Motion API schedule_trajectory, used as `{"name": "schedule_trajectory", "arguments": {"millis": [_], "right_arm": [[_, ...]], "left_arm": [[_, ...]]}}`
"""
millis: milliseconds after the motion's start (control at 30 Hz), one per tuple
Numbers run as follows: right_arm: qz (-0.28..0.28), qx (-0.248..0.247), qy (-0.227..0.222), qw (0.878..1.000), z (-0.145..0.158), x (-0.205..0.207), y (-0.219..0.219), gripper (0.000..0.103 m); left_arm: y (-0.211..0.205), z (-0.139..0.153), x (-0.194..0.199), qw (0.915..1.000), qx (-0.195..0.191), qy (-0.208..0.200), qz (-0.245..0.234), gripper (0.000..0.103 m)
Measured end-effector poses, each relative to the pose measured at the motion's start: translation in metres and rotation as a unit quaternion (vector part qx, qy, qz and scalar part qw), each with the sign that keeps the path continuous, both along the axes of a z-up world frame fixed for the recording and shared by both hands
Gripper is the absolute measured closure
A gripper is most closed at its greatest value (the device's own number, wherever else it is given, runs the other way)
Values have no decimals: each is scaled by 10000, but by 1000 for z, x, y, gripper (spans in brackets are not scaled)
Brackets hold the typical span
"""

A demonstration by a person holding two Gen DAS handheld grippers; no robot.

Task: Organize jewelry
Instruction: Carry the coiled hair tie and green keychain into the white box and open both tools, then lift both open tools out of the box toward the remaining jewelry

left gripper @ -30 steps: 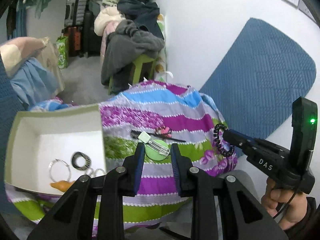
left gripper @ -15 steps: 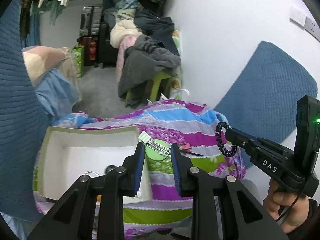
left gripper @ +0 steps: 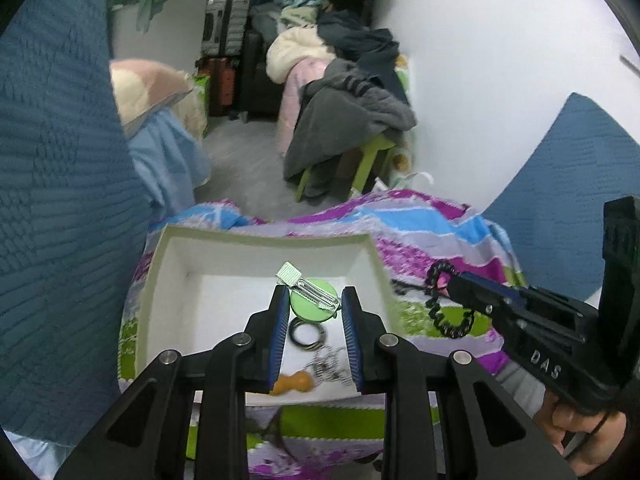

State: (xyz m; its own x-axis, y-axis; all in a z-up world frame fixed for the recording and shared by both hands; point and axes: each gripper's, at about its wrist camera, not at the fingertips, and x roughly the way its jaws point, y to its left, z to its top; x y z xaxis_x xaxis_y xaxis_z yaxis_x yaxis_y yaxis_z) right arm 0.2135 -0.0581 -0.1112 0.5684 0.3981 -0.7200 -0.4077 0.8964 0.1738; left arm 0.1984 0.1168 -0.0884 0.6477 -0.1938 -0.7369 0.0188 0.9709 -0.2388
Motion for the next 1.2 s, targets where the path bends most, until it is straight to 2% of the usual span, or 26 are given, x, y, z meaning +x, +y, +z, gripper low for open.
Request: {"name": "schedule_trajectory", "arguments": {"millis": [233, 433, 600, 667, 767, 800, 867, 967, 1067, 1200], "right_arm": [[322, -351, 321, 9984, -38, 0, 38, 96], [447, -588, 433, 9963, -57, 4, 56, 95], [380, -652, 608, 9953, -70, 7, 57, 94], [376, -555, 677, 9955, -70, 9, 55, 94], [422, -534, 625, 9957, -64, 8, 54, 93], [421, -552, 605, 9958, -63, 8, 54, 88], [481, -498, 489, 9964, -54, 5, 53, 77], [538, -469, 336, 9969, -40, 2, 50, 73], [546, -324, 168, 9978, -23, -2, 41, 67], [541, -214, -143, 9982, 0, -9, 27, 52]], "left_arm": [[24, -41, 4, 9993, -15, 363, 101, 77], [37, -68, 9, 9978, -117, 641, 149, 77], [39, -78, 12, 9968, -196, 757, 173, 76], [41, -76, 10, 9966, -350, 732, 137, 76], [41, -72, 10, 9968, -308, 708, 218, 74], [41, -71, 10, 9966, -296, 727, 248, 72], [43, -65, 8, 9963, -350, 719, 315, 50], [43, -50, 3, 9974, -232, 501, 460, 35], [42, -36, -3, 9979, -238, 337, 500, 33], [30, -12, -12, 9985, -104, 78, 534, 33]]}}
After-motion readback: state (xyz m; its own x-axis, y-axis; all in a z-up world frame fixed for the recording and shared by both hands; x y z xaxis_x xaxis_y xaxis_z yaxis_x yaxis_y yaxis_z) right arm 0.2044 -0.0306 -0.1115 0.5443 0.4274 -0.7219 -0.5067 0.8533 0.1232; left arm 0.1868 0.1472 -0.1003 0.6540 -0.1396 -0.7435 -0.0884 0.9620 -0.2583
